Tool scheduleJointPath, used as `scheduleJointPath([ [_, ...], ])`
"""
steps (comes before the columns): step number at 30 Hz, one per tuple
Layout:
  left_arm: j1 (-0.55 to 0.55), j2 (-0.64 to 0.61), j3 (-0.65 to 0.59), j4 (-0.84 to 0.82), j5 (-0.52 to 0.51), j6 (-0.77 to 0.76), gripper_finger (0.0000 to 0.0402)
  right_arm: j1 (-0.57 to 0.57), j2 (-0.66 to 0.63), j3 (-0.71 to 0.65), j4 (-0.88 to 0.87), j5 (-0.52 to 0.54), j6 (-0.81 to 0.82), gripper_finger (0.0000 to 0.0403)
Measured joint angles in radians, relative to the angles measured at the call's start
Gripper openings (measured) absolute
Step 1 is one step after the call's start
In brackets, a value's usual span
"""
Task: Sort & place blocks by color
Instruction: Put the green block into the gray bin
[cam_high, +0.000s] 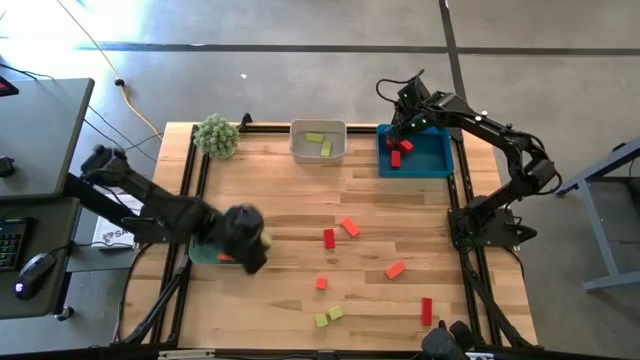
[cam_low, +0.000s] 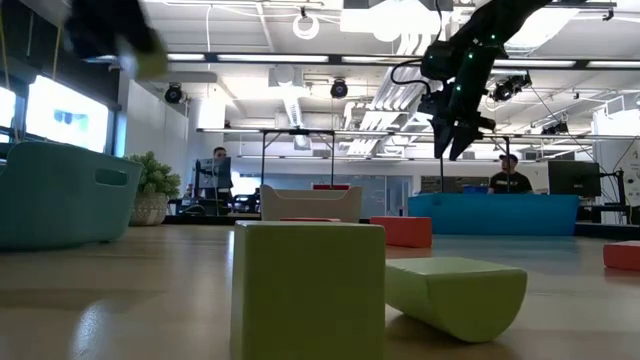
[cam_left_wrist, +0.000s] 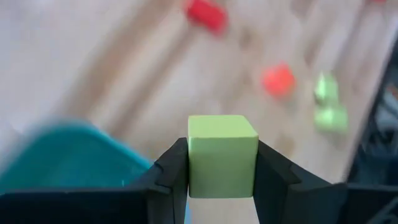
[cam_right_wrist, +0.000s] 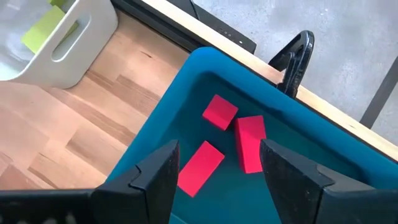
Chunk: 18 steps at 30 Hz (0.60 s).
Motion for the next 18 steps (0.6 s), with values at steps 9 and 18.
scheduleJointPath([
  [9, 0.341, -0.053, 0.000, 0.091, -0.053, 0.421, 0.0104, 0.000, 0.000, 0.000, 0.001, -0.117, -0.011, 0.0211],
  [18, 0.714, -0.039, 0.000, 0.376, 0.057, 0.924, 0.0104, 0.025, 0.000, 0.000, 0.051, -0.220, 0.091, 0.0211],
])
